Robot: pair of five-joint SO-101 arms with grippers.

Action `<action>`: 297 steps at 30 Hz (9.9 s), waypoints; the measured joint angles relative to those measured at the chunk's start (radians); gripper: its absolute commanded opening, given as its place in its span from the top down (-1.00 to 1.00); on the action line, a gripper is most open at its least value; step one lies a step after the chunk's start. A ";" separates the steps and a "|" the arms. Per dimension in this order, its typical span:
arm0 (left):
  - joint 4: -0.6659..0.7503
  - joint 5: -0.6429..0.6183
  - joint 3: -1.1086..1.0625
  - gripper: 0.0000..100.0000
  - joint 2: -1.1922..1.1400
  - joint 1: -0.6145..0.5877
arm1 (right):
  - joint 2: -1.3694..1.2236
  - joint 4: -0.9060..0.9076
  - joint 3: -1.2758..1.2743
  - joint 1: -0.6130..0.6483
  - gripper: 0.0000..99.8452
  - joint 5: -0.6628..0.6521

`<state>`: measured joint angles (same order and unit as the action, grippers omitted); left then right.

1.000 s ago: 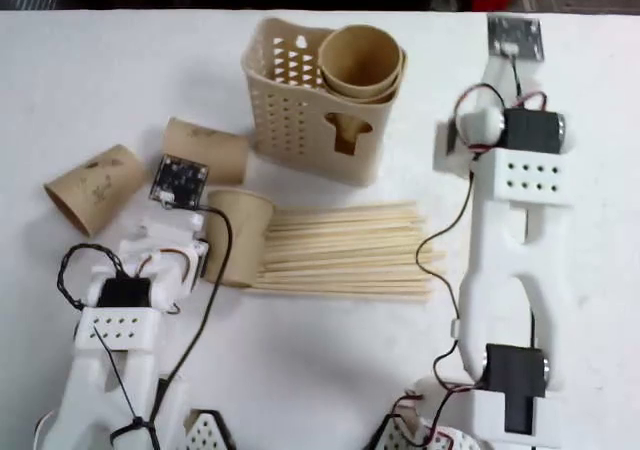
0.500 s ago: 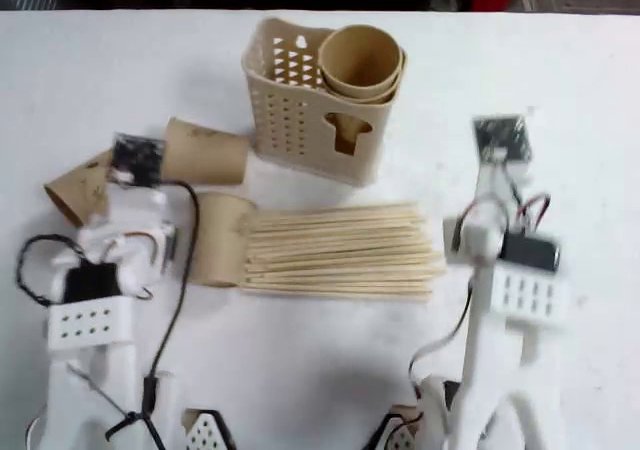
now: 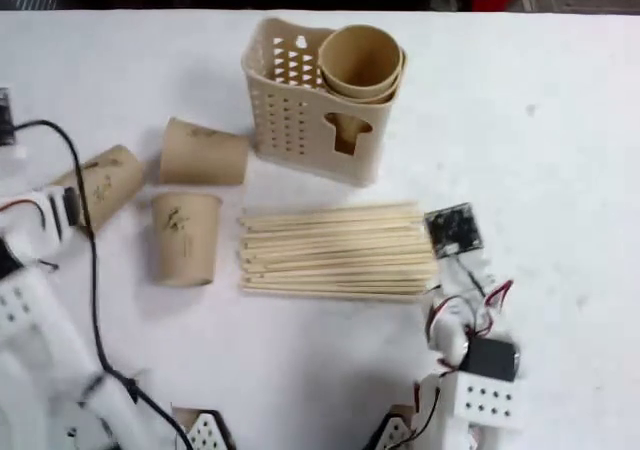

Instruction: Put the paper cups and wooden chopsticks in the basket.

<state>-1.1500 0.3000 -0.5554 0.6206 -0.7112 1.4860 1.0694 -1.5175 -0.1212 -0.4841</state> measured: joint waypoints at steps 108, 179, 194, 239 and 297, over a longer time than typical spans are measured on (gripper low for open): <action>-0.261 -0.224 1.723 0.77 -1.049 1.171 | 0.301 0.086 -0.152 0.054 0.96 0.000; -0.385 -0.118 1.275 0.62 -1.295 0.460 | 0.301 0.086 -0.164 0.066 0.96 -0.002; -0.384 -0.075 1.295 0.77 -1.338 0.288 | 0.301 0.086 -0.164 0.066 0.96 -0.002; -0.621 0.054 1.955 0.76 -1.669 0.049 | 0.301 0.086 -0.164 0.066 0.96 -0.002; -0.525 0.476 1.537 0.64 -1.445 0.055 | 0.301 0.086 -0.164 0.066 0.96 -0.002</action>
<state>-1.6747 0.7756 0.9820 -0.8247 -0.6559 1.7868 1.1554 -1.6817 -0.0552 -0.4856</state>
